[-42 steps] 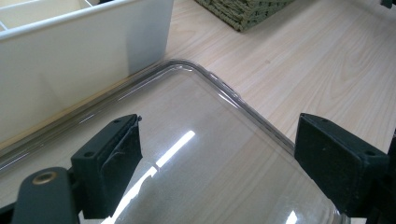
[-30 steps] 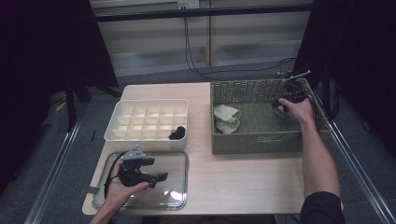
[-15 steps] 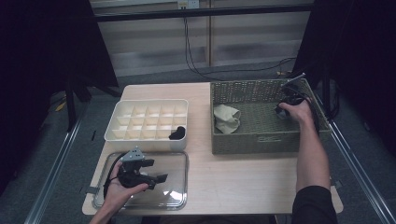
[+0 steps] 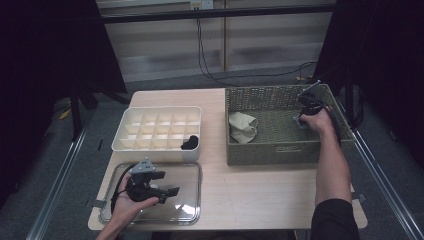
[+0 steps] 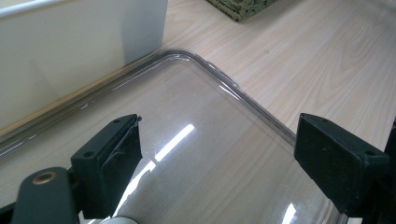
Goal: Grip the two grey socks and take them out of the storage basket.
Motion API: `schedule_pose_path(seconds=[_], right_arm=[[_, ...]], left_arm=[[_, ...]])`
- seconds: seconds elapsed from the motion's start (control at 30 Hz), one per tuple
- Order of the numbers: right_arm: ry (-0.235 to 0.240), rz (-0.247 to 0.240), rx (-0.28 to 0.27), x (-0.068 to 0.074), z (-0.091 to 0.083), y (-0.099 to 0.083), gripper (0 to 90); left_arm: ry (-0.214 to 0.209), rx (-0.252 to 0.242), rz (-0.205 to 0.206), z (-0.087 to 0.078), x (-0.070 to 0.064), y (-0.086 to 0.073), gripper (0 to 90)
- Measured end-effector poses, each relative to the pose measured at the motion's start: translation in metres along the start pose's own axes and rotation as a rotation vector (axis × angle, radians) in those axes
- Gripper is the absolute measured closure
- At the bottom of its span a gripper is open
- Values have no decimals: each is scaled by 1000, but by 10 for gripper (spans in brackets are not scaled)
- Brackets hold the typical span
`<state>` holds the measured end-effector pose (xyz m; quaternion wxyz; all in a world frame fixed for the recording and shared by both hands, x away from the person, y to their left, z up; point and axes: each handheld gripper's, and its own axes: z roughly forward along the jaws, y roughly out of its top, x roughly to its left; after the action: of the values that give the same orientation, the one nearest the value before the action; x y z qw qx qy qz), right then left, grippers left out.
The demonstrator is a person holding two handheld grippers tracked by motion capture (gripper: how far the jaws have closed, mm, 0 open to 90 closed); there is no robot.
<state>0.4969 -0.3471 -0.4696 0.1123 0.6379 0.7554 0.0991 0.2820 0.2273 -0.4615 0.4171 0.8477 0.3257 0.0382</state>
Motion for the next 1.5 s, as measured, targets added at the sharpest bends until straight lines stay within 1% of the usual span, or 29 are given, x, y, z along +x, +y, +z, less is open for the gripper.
schedule_pose_path(seconds=[0.07,0.1,0.17,0.27,0.3,0.33,0.37,0.43,0.47,0.5,0.57,0.6,0.63,0.67,0.7,0.77,0.87,0.93,0.97,1.03,1.1,1.17,1.33,1.4,1.43,1.5], right_arm=[[13,6,-5,0,-1,0,875],[32,14,-8,-1,-2,0,876],[47,15,-20,-1,-3,0,876],[96,18,-64,-1,-7,1,877],[126,23,-88,0,-10,1,877],[144,36,-95,0,-12,1,878],[158,38,-116,0,-13,1,877],[190,40,-136,0,-16,0,878],[206,32,-150,1,-18,0,878],[211,29,-153,1,-19,0,878],[245,38,-186,3,-25,1,878],[253,40,-198,3,-28,1,878],[273,41,-218,4,-31,1,878],[282,35,-229,4,-32,1,878],[296,41,-243,7,-35,1,878],[323,36,-270,10,-38,0,878],[349,31,-297,14,-43,-2,878],[354,24,-308,17,-46,-3,878],[366,24,-320,18,-49,-4,878],[378,11,-342,20,-52,-5,878],[384,6,-353,23,-59,-7,878],[392,-1,-378,24,-65,-9,878],[413,4,-429,25,-81,-18,877],[413,8,-444,25,-87,-22,878],[427,8,-461,25,-89,-25,877],[436,8,-478,26,-92,-29,877]], left_arm=[[0,-3,-4,0,0,0,148],[1,-2,-3,-1,0,0,148],[2,-6,-6,0,1,0,148],[4,-3,-6,0,1,0,148],[2,-6,-5,0,1,0,148],[2,-8,-5,1,1,0,148],[3,-7,-5,1,1,1,148],[2,-9,-7,1,1,1,148],[2,-7,-9,1,1,1,148],[2,-7,-11,0,1,1,148],[6,-7,-9,0,1,1,148],[7,-7,-8,0,1,1,148],[9,-10,-11,0,1,1,148],[14,-10,-5,-1,2,1,148],[11,-11,-9,-1,2,0,148],[13,-15,-13,-1,2,0,147],[15,-18,-12,-2,3,-1,145],[21,-22,-18,-2,4,-2,142],[20,-24,-20,-3,4,-2,142],[23,-26,-20,-3,4,-2,142],[26,-28,-18,-3,4,-2,141],[22,-30,-17,-3,3,-2,140],[20,-33,-17,-3,2,-3,138],[21,-29,-12,-3,1,-4,136],[19,-32,-10,-3,1,-4,135],[20,-36,-10,-4,1,-4,134]])
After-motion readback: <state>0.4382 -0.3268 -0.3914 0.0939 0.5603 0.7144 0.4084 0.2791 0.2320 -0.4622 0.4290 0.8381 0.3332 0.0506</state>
